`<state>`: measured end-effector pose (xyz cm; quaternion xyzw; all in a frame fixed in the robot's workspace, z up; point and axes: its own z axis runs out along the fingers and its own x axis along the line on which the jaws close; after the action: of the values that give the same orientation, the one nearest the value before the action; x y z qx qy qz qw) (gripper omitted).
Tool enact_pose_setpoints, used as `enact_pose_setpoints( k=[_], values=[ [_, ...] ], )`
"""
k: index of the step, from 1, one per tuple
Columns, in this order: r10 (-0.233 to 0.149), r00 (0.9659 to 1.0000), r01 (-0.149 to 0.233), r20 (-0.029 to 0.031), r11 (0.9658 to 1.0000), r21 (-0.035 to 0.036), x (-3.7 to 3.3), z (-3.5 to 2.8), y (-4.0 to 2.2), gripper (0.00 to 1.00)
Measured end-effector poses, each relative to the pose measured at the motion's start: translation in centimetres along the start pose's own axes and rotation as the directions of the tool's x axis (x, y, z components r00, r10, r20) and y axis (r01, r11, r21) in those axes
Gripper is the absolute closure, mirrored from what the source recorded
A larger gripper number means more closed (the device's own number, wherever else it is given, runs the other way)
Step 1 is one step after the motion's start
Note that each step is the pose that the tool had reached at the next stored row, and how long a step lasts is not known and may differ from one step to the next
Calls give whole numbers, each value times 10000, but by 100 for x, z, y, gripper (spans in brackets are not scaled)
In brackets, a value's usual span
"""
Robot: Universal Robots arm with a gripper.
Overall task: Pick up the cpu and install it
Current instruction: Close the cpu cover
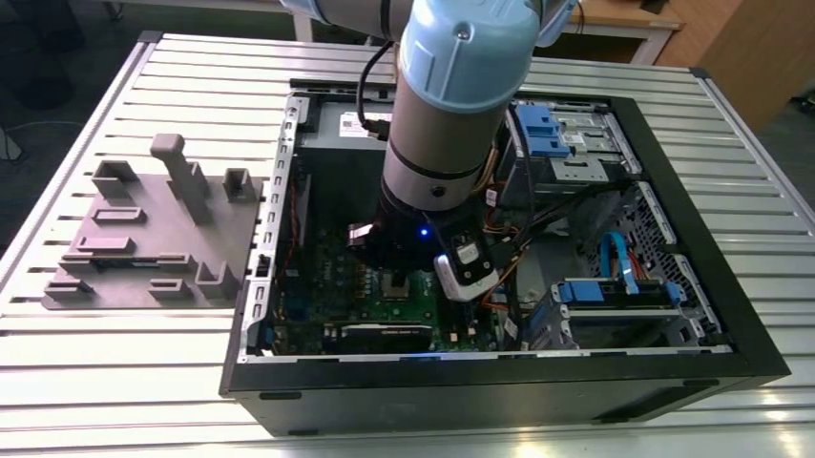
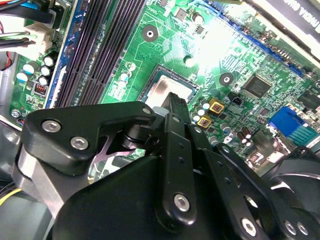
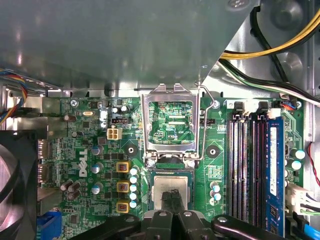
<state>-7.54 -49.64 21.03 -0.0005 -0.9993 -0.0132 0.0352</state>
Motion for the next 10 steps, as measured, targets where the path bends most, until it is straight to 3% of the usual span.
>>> enact_pose_setpoints(
  k=[3,10],
  values=[
    [-1,10000,1,2,10000,6,2,-13,-1,89],
    [0,10000,0,13,10000,-1,24,-320,21,89]
  ],
)
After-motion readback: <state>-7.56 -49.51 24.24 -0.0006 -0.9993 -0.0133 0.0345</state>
